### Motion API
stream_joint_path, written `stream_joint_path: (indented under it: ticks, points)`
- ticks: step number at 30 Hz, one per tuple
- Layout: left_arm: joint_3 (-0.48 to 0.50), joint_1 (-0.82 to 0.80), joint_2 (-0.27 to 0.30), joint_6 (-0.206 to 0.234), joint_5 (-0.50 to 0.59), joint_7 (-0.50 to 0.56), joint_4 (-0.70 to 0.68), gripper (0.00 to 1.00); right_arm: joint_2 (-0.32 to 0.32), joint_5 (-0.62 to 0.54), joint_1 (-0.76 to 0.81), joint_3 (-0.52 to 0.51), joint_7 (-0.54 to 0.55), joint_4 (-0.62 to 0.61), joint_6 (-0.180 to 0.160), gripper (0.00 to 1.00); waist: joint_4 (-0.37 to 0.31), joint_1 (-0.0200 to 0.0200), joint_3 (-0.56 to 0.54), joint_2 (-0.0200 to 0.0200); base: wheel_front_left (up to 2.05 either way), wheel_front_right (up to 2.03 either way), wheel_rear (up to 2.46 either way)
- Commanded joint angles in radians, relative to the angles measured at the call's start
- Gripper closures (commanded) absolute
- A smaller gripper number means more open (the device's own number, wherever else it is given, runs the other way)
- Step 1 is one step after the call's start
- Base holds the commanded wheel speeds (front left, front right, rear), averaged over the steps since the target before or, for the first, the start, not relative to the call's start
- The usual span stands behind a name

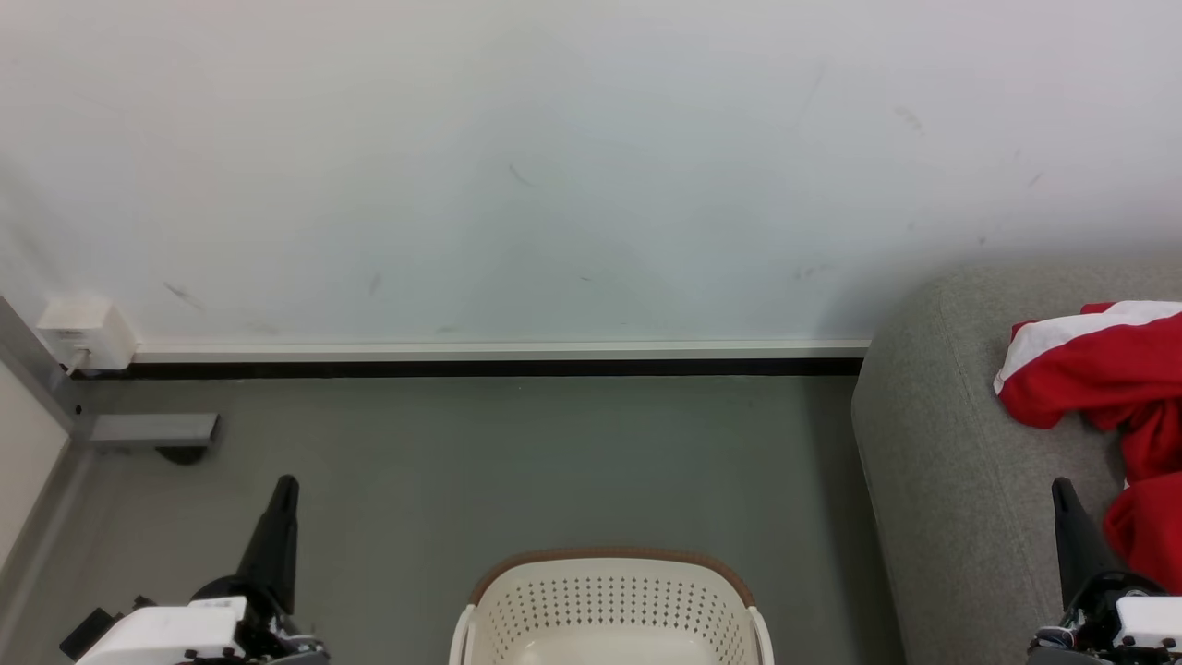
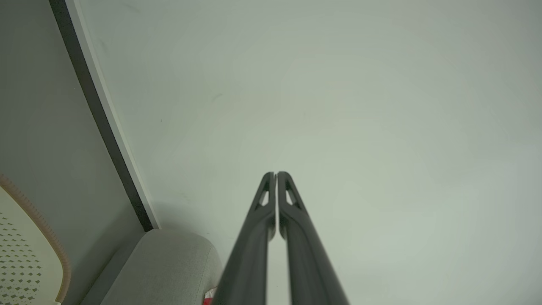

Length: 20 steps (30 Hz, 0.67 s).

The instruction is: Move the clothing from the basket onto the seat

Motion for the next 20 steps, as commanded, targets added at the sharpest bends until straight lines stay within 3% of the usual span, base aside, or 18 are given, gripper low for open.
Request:
stream_joint_path:
  ticks: [1,20]
  points:
    - [0.002,-0.006,0.007,0.003,-0.014,0.004,-0.003,1.0,-0.01,0.009,-0.002,0.002,-0.004,-0.007,-0.002,1.0,0.0,0.0,0.0,0.0,0.0,0.0,0.0]
    - [0.002,-0.006,0.007,0.003,-0.014,0.004,-0.003,1.0,-0.026,0.025,0.0,0.025,-0.022,-0.01,-0.002,1.0,0.0,0.0,0.0,0.0,0.0,0.0,0.0]
